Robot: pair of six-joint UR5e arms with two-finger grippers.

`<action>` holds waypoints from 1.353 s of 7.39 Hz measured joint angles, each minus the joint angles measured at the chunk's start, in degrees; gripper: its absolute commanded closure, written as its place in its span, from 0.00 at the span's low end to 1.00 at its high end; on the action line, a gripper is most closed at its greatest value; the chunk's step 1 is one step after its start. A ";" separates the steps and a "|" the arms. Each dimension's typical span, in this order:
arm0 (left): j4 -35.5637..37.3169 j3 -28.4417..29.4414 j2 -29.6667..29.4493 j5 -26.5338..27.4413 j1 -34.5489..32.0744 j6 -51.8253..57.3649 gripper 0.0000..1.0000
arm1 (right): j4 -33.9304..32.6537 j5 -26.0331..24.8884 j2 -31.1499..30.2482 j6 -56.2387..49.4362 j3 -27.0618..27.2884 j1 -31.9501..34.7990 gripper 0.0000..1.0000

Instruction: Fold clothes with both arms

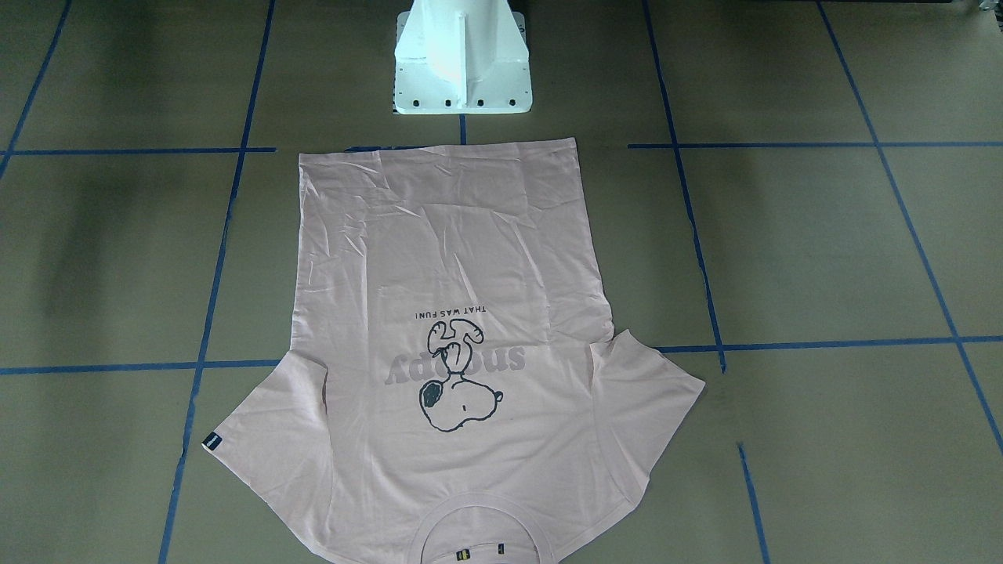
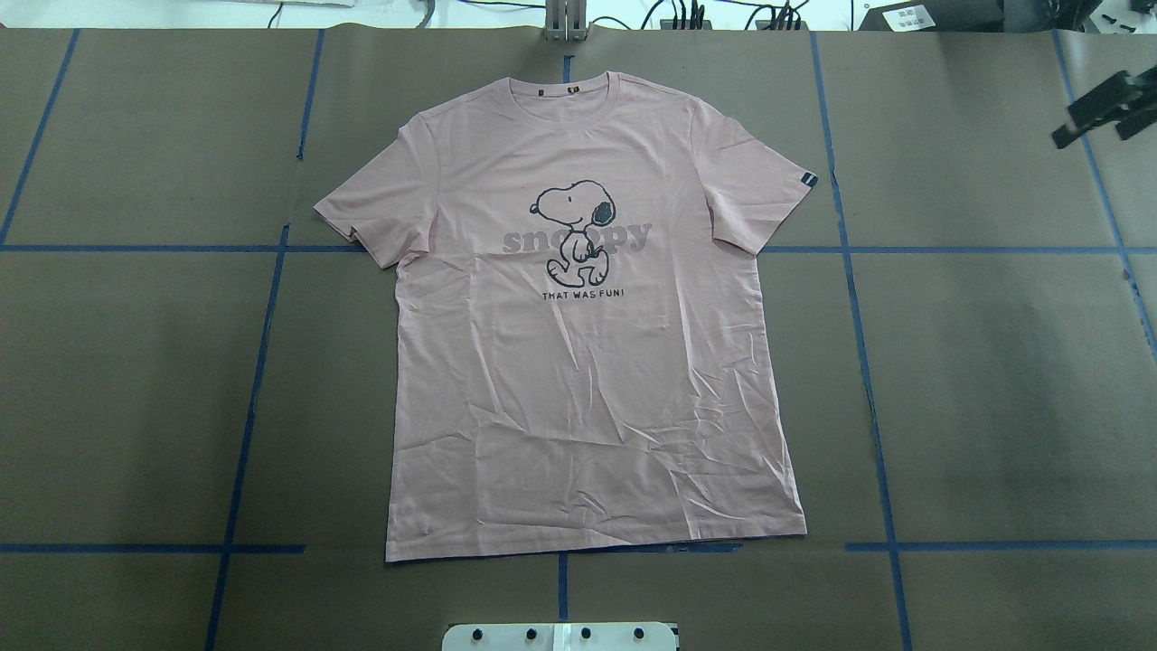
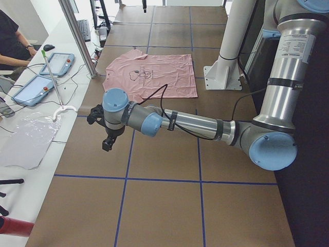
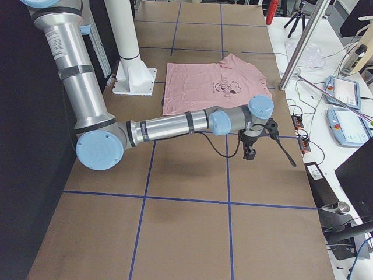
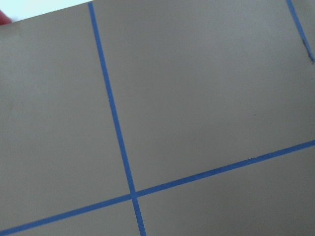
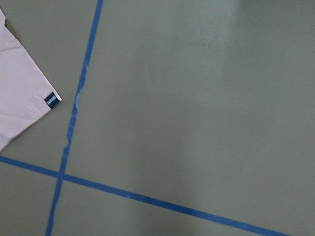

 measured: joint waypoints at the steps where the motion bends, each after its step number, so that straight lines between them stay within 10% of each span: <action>1: -2.30 0.73 -0.33 -0.03 0.46 -1.00 0.00 | 5.13 -0.99 3.94 7.33 -4.59 -3.41 0.00; 4: -5.22 2.63 -0.87 -0.01 1.77 -4.70 0.00 | 21.34 -8.25 9.64 22.65 -14.09 -10.37 0.01; 10: -5.64 2.96 -1.05 0.03 1.97 -6.46 0.00 | 32.25 -21.04 14.78 32.52 -21.75 -20.11 0.01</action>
